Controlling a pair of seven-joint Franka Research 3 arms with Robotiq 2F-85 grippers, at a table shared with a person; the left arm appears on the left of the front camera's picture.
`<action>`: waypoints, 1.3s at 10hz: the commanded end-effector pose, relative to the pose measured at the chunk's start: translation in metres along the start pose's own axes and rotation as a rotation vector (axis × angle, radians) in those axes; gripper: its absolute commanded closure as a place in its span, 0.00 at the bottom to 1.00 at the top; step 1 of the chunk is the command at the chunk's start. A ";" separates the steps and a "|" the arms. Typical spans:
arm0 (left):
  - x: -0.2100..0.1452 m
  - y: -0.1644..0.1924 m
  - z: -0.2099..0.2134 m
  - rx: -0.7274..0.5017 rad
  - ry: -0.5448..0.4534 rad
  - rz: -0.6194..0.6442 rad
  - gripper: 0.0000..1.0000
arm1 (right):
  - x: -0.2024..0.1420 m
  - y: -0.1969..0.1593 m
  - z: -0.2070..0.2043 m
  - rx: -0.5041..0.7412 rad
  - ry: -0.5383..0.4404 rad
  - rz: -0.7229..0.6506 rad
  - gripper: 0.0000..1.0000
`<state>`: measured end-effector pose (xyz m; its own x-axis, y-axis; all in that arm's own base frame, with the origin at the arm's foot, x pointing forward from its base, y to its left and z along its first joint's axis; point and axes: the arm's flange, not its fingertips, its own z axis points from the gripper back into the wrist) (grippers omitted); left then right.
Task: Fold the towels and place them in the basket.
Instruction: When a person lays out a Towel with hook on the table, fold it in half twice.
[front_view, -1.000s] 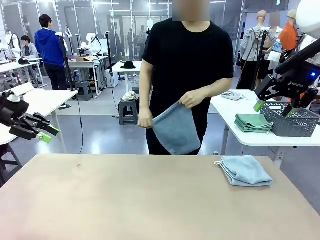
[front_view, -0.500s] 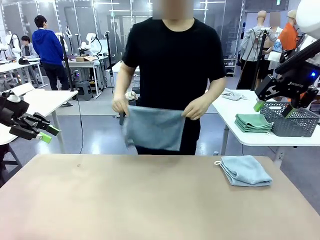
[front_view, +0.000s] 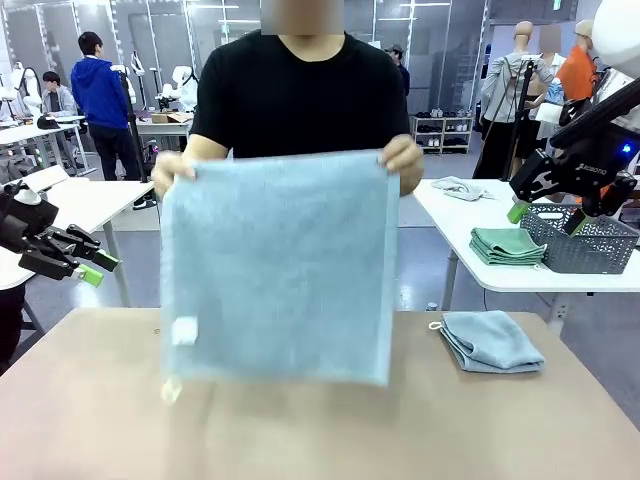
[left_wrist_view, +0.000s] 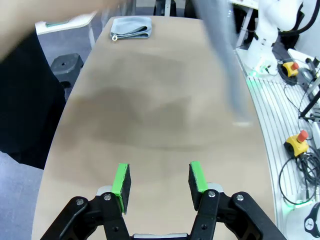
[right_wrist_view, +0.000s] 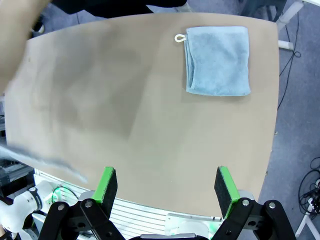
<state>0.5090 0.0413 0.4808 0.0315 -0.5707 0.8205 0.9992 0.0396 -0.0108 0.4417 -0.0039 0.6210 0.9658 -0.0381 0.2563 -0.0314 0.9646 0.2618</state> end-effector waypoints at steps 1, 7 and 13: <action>0.001 -0.002 0.001 0.000 -0.004 -0.005 0.39 | 0.002 0.001 0.000 -0.001 -0.008 -0.023 0.02; 0.001 -0.002 0.001 0.000 -0.004 -0.005 0.39 | 0.002 0.001 0.000 -0.001 -0.008 -0.023 0.02; 0.001 -0.002 0.001 0.000 -0.004 -0.005 0.39 | 0.002 0.001 0.000 -0.001 -0.008 -0.023 0.02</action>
<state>0.5090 0.0413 0.4808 0.0315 -0.5707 0.8205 0.9992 0.0396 -0.0108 0.4417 -0.0039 0.6210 0.9658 -0.0382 0.2563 -0.0314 0.9646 0.2618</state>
